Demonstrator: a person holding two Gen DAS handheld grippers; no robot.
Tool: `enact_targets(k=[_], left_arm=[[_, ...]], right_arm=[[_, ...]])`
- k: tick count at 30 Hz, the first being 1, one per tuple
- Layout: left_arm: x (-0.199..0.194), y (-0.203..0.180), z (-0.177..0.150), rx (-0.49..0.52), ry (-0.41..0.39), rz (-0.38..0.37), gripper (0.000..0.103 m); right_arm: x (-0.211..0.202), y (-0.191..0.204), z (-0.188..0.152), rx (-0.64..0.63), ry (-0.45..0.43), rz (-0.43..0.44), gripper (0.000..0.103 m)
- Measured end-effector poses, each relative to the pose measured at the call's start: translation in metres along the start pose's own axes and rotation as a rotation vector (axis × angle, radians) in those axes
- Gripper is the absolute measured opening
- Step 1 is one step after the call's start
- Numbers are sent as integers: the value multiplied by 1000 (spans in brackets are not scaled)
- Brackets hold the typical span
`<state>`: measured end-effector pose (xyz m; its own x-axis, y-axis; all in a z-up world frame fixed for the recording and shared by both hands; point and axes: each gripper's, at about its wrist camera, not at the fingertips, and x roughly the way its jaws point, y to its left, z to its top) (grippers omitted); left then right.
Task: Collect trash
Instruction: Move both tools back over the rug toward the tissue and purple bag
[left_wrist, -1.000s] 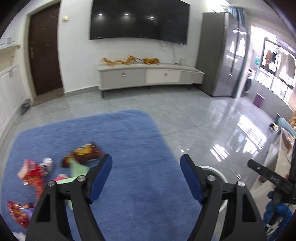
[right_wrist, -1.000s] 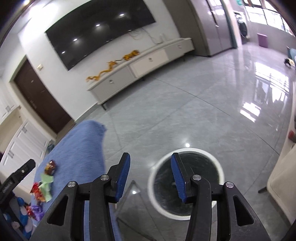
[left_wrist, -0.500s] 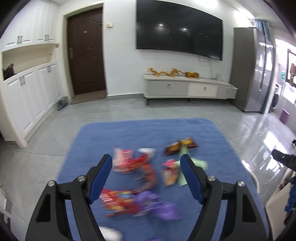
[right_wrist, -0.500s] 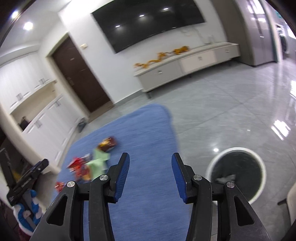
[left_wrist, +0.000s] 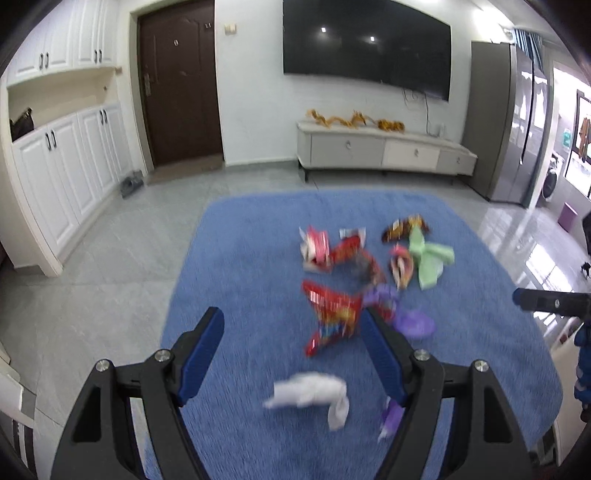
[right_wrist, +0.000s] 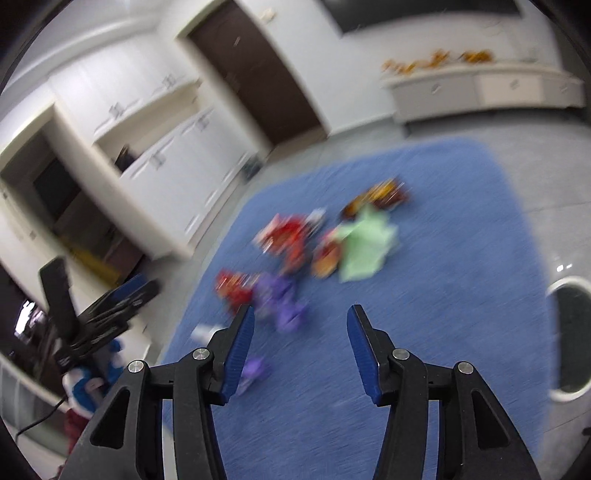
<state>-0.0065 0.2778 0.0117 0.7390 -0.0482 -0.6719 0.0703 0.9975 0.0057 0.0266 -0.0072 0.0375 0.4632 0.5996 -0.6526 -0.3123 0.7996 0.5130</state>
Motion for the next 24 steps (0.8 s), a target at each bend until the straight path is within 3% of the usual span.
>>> enact_targets(k=[4, 10, 20, 24], left_arm=[[16, 1, -27, -12, 56, -24, 75], [34, 6, -49, -24, 101, -52, 75], [56, 13, -54, 3, 123, -67, 74], [57, 9, -56, 36, 115, -94, 60]], right_arm=[[37, 30, -23, -20, 135, 86, 52], [76, 58, -52, -10, 270, 152, 52], [114, 58, -51, 34, 323, 104, 59], [131, 52, -51, 68, 348, 81, 59]])
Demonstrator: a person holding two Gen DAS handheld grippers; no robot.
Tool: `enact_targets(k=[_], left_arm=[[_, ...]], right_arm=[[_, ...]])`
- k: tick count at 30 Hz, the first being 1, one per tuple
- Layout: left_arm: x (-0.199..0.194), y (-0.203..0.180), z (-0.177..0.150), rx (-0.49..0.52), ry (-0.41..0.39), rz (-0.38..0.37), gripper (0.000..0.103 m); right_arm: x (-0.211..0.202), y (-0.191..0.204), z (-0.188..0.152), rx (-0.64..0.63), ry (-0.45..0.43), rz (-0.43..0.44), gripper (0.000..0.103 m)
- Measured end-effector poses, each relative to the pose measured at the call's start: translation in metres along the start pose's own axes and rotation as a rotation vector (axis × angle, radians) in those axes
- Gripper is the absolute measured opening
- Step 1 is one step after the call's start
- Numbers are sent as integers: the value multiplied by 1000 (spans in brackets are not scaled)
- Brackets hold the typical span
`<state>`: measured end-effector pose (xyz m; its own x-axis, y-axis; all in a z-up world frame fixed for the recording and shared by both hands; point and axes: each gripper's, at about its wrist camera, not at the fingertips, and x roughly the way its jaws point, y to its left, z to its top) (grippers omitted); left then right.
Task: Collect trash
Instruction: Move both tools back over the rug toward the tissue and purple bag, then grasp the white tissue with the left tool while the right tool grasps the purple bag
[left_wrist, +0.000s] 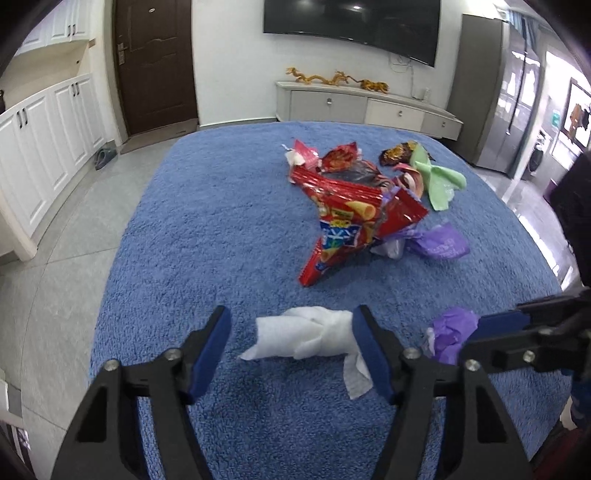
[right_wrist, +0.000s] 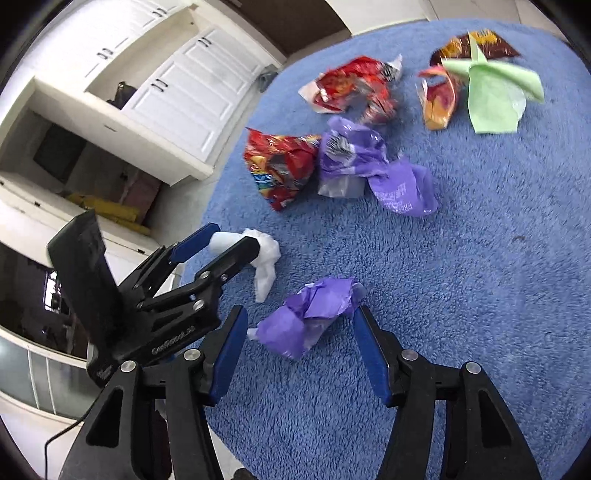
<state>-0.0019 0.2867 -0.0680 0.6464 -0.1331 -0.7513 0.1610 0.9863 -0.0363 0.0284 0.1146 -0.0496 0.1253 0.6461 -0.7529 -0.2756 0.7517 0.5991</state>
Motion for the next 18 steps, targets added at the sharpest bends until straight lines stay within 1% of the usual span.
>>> enact_targets(k=[1, 4, 5, 6, 9, 12, 14, 17, 18], left_arm=[[0, -1, -1, 7, 0, -12, 54], [1, -3, -3, 19, -1, -50, 42], [1, -3, -4, 23, -4, -56, 41], [1, -5, -6, 29, -8, -61, 37], [0, -8, -9, 35, -16, -85, 26], [-2, -15, -10, 46, -26, -77, 19], [-5, -18, -10, 49, -32, -72, 16], [-10, -21, -8, 41, -37, -77, 12], [-13, -23, -7, 40, -41, -77, 9]], right_arm=[[5, -1, 1, 3, 4, 0, 59], [14, -2, 5, 11, 13, 7, 59], [16, -2, 6, 13, 11, 11, 54], [17, -1, 6, 8, 5, 7, 43], [21, -3, 8, 11, 11, 9, 31], [20, -8, 6, 5, 4, 32, 27], [11, -17, 2, 1, -10, 38, 26], [-2, -22, 5, -3, -48, 46, 26], [-11, -23, 5, -12, -75, 40, 26]])
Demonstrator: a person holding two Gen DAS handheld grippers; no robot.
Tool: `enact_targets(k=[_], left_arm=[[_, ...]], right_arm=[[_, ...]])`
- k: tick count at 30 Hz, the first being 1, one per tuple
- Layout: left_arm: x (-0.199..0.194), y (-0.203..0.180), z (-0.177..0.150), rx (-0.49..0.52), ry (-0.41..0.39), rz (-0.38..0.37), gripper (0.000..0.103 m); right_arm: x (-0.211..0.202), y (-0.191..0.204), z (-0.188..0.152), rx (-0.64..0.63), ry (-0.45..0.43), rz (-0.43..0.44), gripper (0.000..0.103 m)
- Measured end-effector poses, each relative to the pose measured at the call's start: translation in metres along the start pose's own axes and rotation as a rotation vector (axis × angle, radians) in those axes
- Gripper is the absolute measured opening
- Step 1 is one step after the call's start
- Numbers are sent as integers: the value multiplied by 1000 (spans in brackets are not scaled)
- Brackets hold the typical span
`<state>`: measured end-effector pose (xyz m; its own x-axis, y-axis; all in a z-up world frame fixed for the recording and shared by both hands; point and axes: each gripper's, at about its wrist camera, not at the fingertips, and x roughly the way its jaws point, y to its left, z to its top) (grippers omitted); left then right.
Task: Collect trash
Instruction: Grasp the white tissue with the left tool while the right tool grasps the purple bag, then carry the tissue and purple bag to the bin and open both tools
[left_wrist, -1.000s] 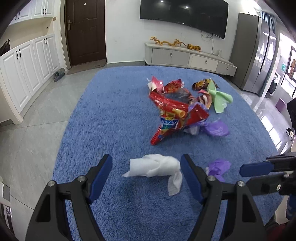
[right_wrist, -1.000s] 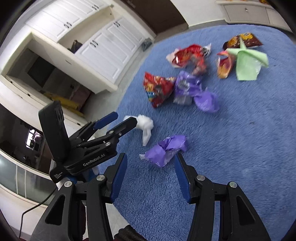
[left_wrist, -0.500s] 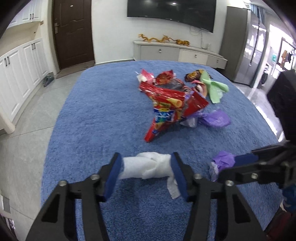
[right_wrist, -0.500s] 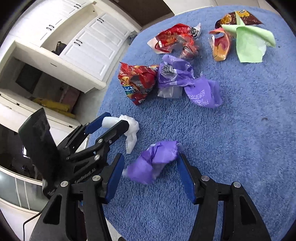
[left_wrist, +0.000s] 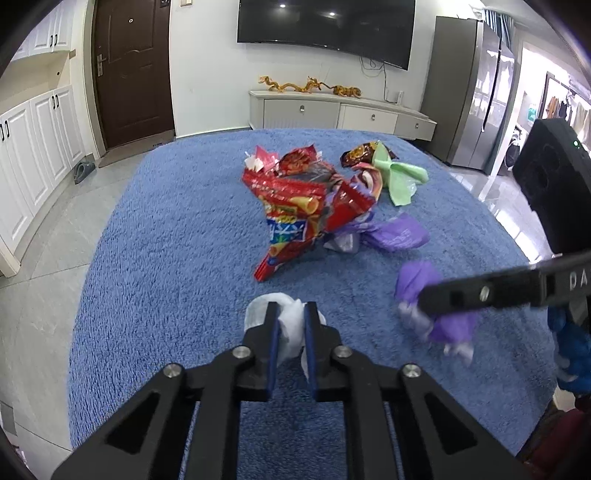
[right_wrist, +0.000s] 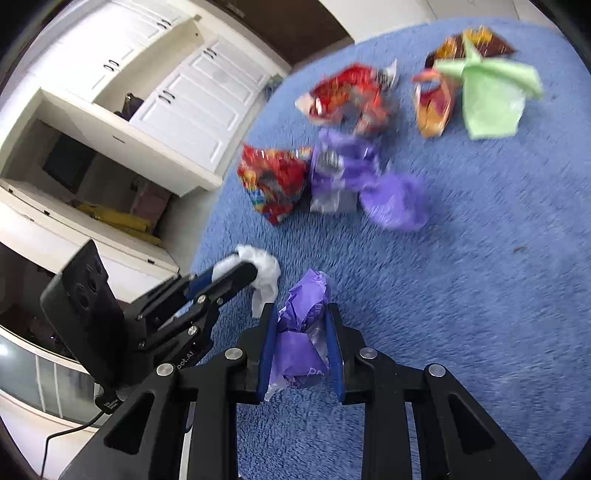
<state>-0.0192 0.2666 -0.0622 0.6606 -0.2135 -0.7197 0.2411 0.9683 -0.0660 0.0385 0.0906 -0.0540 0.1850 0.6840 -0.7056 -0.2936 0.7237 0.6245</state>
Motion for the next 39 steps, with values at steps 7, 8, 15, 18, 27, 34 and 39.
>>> enact_targets(k=[7, 8, 15, 18, 27, 34, 39], left_arm=[[-21, -35, 22, 68, -56, -11, 8], [-24, -41, 27, 78, -64, -19, 8], [-31, -107, 79, 172, -122, -126, 8], [-18, -142, 105, 196, -119, -196, 8], [83, -301, 164, 379, 11, -350, 8], [173, -394, 184, 395, 142, -429, 9], [223, -429, 186, 355, 223, -470, 12]], right_arm=[[-66, -18, 16, 15, -169, 10, 26], [-75, -23, 17, 23, -194, 13, 26], [-158, -70, 26, 89, -402, -22, 26], [-204, -102, 26, 129, -516, -74, 26], [-291, -224, 0, 332, -712, -321, 26], [-306, -351, -31, 595, -694, -440, 26], [-294, -405, -41, 712, -651, -466, 28]])
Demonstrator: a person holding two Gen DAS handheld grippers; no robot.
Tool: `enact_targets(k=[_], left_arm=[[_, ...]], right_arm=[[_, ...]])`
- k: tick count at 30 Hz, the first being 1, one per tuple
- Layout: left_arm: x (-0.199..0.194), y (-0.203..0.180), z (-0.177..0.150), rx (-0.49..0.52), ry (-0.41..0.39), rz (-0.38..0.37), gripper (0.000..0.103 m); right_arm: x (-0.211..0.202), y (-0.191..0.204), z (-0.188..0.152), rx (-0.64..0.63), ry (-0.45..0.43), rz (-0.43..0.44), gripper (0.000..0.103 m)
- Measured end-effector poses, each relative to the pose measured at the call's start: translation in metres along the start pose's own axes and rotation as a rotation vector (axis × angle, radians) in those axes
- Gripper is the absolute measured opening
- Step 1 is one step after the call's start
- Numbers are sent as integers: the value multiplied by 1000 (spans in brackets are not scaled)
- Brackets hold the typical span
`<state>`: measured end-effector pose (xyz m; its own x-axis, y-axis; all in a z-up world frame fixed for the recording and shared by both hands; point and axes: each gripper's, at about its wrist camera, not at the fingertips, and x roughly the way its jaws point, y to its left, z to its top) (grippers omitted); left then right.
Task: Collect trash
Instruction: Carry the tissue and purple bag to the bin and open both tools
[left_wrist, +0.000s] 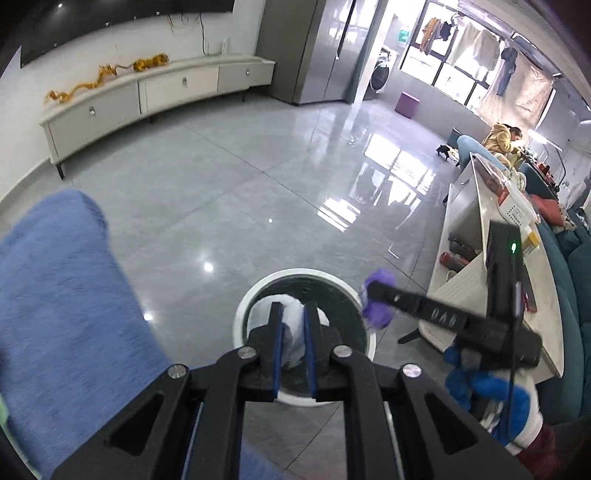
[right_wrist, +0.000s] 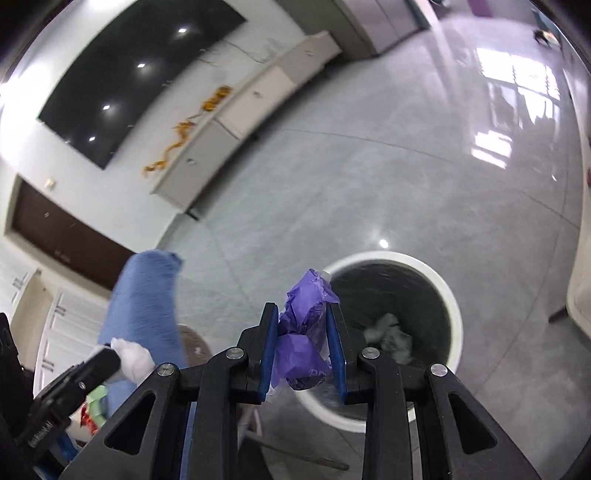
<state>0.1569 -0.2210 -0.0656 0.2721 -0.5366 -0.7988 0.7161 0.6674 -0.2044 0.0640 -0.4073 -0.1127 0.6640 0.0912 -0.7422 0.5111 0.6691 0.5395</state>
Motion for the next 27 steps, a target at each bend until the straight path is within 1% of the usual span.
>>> enact_targets(k=[3, 5, 6, 7, 9, 13, 15, 17, 19, 21, 25, 27], left_arm=[[25, -1, 6, -22, 44, -17, 13], [35, 1, 5, -36, 60, -30, 16], [40, 3, 5, -46, 67, -39, 25], [44, 6, 4, -59, 73, -45, 40], [47, 9, 3, -85, 68, -52, 57], [47, 11, 2, -107, 66, -56, 57], [40, 12, -1, -112, 52, -51, 57], [32, 13, -5, -111, 37, -36, 57], [23, 10, -6, -96, 13, 0, 57], [12, 6, -7, -83, -12, 49, 57], [-12, 8, -14, -90, -58, 92, 57], [-25, 9, -19, -92, -81, 109, 57]], right_arm=[[12, -14, -3, 20, 21, -26, 28], [23, -19, -5, 38, 33, -43, 29], [28, -22, -5, 50, 38, -51, 32], [27, -32, -6, 57, 39, -55, 34], [31, -40, -8, 73, 42, -67, 39], [31, -52, -13, 100, 40, -89, 41], [28, -56, -13, 117, 34, -95, 42], [22, -58, -14, 132, 20, -101, 42], [16, -58, -13, 135, 5, -110, 42], [7, -53, -13, 126, -18, -120, 42], [-11, -32, -12, 65, -62, -136, 44], [-21, -17, -15, 28, -80, -132, 48]])
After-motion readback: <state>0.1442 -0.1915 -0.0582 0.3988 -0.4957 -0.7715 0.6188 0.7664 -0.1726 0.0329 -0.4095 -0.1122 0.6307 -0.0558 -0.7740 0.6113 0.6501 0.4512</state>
